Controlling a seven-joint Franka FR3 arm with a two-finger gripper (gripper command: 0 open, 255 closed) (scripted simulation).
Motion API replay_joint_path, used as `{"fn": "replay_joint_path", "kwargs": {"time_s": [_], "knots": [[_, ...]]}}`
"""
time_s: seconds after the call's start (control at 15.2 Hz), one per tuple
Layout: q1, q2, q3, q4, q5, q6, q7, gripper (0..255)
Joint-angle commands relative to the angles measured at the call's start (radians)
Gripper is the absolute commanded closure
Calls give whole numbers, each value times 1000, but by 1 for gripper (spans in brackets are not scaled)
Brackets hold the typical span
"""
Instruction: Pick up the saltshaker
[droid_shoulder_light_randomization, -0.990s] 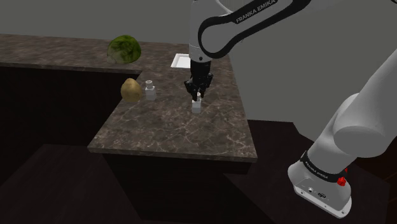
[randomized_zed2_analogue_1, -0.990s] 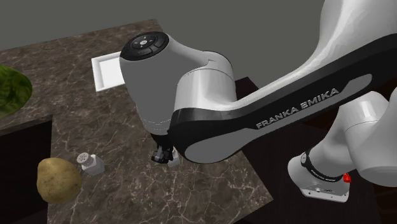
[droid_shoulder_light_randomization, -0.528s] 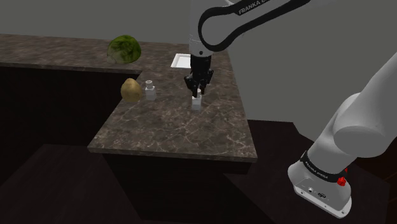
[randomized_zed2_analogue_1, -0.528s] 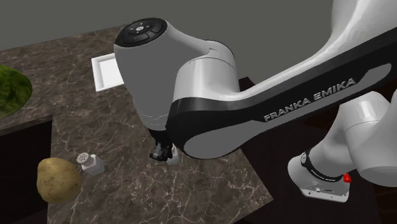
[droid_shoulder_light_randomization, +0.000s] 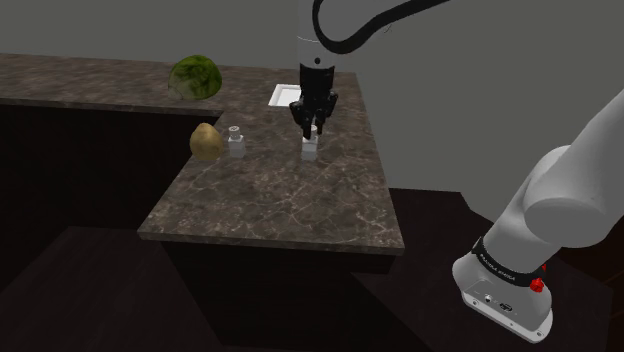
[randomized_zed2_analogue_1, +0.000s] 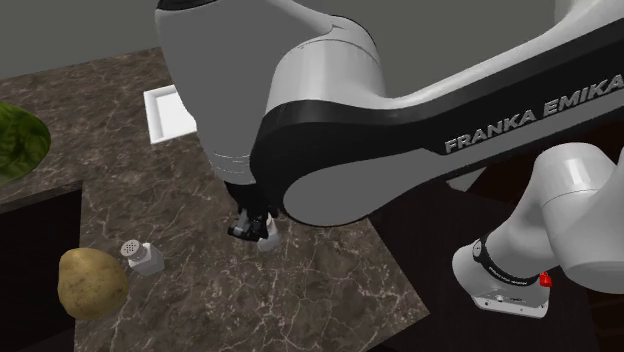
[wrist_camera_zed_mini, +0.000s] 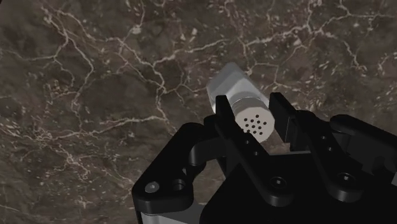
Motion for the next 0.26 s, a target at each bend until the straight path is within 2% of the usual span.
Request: {"fn": "replay_joint_path", "kwargs": {"time_s": [0.0,0.2], "knots": [[0,-6,-1,22,1,-28,0,255],[0,-9,-1,34,1,-43,0,255]]}}
